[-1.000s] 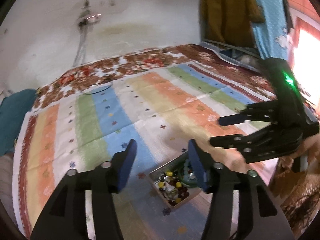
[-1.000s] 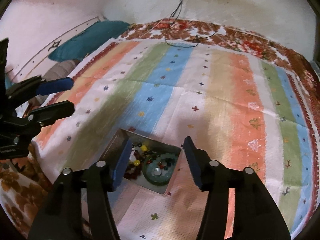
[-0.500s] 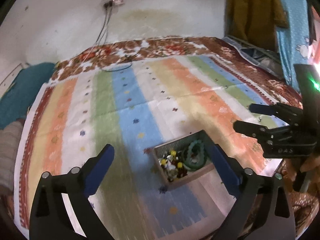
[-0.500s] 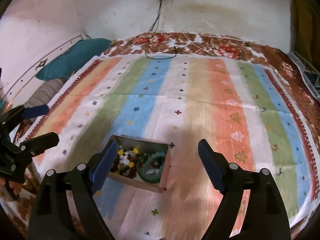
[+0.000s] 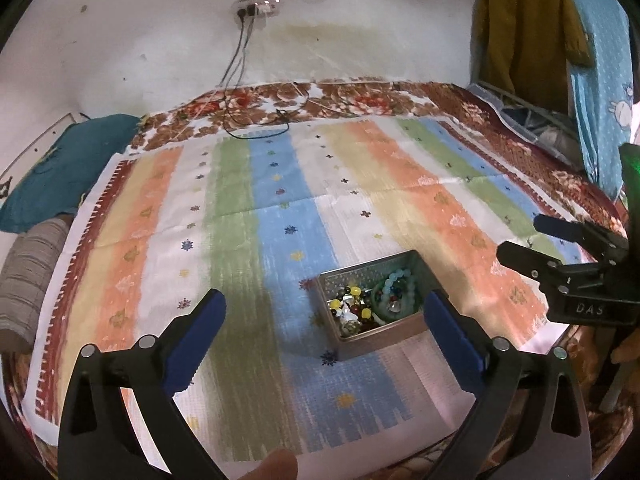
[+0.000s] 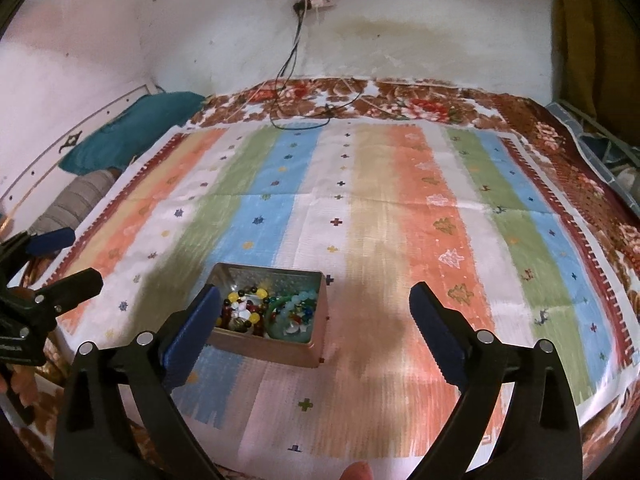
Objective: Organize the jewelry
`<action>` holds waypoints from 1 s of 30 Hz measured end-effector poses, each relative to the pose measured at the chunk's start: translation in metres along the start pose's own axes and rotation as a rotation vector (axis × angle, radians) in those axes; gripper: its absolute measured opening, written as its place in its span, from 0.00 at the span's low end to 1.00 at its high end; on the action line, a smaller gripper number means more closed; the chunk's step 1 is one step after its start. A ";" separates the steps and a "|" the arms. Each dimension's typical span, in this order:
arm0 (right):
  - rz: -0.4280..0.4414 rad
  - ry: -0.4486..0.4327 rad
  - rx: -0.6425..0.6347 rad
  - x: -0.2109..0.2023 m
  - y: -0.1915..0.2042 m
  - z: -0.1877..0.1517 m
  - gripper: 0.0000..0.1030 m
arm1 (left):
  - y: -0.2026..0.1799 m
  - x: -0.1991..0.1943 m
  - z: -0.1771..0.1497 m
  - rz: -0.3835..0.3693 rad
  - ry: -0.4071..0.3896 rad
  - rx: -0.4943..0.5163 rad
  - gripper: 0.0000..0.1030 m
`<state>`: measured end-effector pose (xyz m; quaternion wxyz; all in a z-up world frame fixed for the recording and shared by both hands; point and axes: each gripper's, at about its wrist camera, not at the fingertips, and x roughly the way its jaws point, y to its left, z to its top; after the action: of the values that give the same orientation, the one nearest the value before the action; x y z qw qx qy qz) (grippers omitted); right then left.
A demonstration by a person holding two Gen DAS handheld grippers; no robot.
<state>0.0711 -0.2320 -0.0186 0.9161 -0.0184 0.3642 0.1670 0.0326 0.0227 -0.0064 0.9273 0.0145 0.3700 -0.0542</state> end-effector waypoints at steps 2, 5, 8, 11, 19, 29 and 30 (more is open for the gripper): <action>-0.001 -0.006 0.010 -0.003 -0.001 -0.002 0.93 | -0.003 -0.003 -0.002 -0.003 -0.004 -0.004 0.94; 0.000 -0.008 0.011 -0.007 -0.002 -0.007 0.93 | -0.009 -0.006 -0.007 -0.003 -0.005 0.007 0.94; 0.000 -0.011 0.000 -0.011 0.000 -0.012 0.93 | -0.017 -0.009 -0.011 0.013 -0.015 0.026 0.94; 0.004 -0.018 -0.005 -0.015 0.002 -0.018 0.93 | -0.025 -0.011 -0.016 0.011 -0.019 0.034 0.94; 0.004 -0.039 -0.004 -0.020 0.002 -0.023 0.93 | -0.030 -0.017 -0.023 0.029 -0.034 0.030 0.94; 0.008 -0.023 0.003 -0.018 0.002 -0.023 0.93 | -0.028 -0.022 -0.027 0.002 -0.048 0.005 0.94; 0.010 -0.018 0.000 -0.017 0.002 -0.024 0.93 | -0.028 -0.022 -0.027 -0.001 -0.049 0.002 0.94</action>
<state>0.0432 -0.2385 -0.0245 0.9185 -0.0149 0.3558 0.1718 -0.0051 -0.0014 -0.0101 0.9360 0.0137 0.3473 -0.0554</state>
